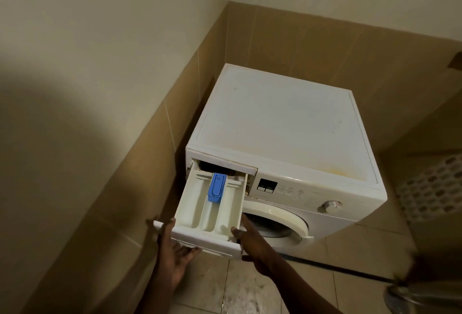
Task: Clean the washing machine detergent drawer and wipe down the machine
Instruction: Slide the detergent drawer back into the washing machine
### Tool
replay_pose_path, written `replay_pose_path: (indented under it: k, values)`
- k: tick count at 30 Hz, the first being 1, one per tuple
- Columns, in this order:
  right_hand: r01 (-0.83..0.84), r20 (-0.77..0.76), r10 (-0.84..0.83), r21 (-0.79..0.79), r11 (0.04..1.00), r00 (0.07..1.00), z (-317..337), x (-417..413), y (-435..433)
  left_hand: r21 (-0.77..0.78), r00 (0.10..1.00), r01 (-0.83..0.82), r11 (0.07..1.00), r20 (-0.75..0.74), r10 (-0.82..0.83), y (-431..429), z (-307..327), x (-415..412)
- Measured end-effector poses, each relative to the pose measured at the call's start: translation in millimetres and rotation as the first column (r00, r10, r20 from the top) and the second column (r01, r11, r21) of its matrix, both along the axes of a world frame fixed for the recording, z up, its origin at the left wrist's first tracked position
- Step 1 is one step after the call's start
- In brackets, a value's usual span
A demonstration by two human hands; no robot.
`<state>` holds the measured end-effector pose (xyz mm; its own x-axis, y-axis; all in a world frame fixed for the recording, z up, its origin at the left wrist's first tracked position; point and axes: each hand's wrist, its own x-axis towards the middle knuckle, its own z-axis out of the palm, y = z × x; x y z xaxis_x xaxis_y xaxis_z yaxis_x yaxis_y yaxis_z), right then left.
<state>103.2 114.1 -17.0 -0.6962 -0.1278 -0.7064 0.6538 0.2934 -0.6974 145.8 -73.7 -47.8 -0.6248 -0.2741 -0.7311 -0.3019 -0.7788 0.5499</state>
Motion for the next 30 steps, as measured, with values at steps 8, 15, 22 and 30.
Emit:
replay_pose_path:
  k: [8,15,22,30]
  values:
    - [0.084,0.055,-0.082,-0.041,0.996,0.995,-5.1,-19.9,11.1,-0.019,1.000,0.006,1.000,-0.008,-0.006,0.2,-0.3,-16.6]
    - [0.057,0.024,-0.057,0.010,0.998,0.998,-10.1,-28.9,9.8,-0.040,1.000,-0.018,0.999,0.022,0.019,0.0,-8.5,-19.2]
    - [0.099,-0.027,-0.098,0.019,0.995,0.995,-19.5,-27.2,2.8,-0.033,1.000,-0.013,0.999,0.026,0.014,-3.5,-8.9,-17.8]
    - [0.148,-0.021,-0.148,0.044,0.988,0.989,-20.9,-26.7,4.5,-0.089,0.999,0.023,0.996,-0.023,-0.025,-0.1,-20.0,-12.1]
